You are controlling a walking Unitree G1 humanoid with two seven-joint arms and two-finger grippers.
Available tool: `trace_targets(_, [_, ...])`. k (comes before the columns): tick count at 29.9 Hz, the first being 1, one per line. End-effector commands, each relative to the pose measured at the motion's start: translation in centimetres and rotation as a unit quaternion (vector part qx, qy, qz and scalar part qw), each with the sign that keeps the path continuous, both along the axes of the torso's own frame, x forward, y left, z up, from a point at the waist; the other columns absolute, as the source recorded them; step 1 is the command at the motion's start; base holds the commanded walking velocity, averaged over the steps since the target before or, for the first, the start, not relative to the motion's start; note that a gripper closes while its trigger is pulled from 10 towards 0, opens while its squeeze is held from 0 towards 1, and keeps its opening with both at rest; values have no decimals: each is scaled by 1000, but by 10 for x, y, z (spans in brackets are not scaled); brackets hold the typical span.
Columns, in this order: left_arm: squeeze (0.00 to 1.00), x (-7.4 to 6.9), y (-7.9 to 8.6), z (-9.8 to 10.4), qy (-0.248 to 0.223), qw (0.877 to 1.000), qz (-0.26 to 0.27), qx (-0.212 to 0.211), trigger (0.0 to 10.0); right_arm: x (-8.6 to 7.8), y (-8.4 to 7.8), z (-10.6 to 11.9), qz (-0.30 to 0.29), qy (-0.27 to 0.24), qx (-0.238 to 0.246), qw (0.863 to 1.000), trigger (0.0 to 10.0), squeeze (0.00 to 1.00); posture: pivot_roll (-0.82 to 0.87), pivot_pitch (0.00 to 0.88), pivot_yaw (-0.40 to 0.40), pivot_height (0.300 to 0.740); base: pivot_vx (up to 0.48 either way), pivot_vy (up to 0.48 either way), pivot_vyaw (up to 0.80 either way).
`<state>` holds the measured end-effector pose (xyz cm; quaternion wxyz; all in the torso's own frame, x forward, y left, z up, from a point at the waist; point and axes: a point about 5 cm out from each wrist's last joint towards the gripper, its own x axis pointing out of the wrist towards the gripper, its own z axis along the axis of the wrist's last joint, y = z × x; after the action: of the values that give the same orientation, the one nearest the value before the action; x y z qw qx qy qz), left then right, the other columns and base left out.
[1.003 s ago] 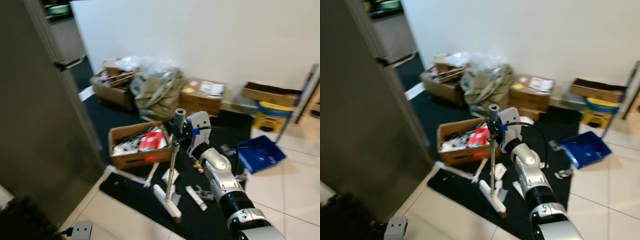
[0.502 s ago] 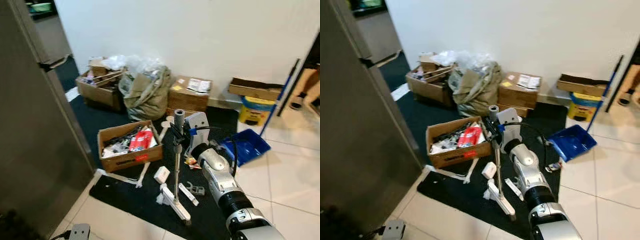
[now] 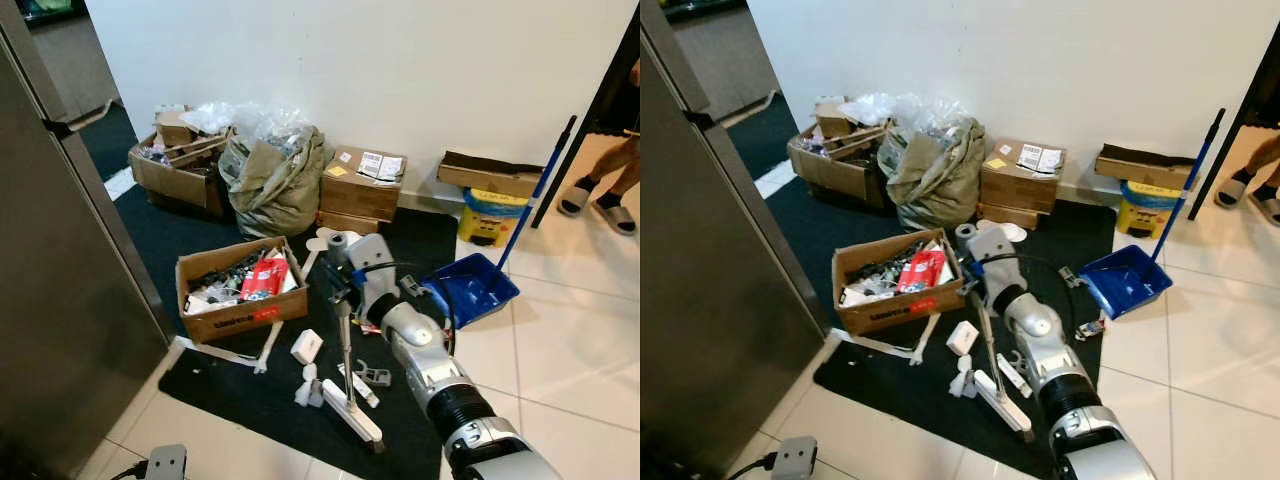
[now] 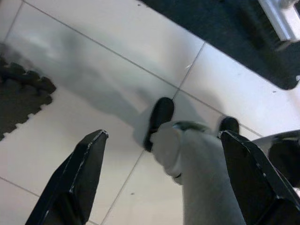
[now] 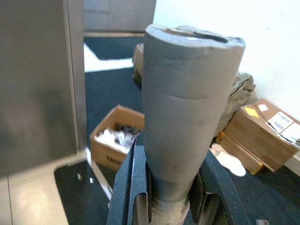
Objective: Sweep floor
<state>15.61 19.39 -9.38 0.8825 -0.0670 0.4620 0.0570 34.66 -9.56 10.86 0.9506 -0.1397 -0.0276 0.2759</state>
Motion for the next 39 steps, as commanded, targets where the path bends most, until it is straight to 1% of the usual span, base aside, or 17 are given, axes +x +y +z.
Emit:
trace_targets(1, [0,13,5,6,-22,999,28,-7,10000,-6,2,-8,12,0,-18,1000,10000,0,-94,0,-28,740,0,-405,0])
trace_targets(2, [0,15,7,7,-27,999,36,-10,10000,-9,5,-13,23,6,-21,1000,10000,0,-92,0,-31,740,0,-405,0])
trace_targets(7, [0,15,9,8,-30,999,44,-11,10000,-13,10,-16,38,12,-19,999,10000,0,-96,0,-31,740,0,-403,0])
trace_targets(17, [0,12,11,7,-28,999,45,-11,10000,-13,14,-11,50,4,-5,999,10000,0,-92,0,-27,740,0,-415,0])
trace_targets(22, [0,10,12,6,-26,999,45,-10,10000,-13,18,-3,75,-5,18,997,10000,0,-92,0,-22,740,0,-414,0])
trace_targets(39, [0,13,12,8,-29,999,35,-7,10000,-12,15,2,82,-13,18,996,10000,0,-96,0,-15,740,0,-414,800])
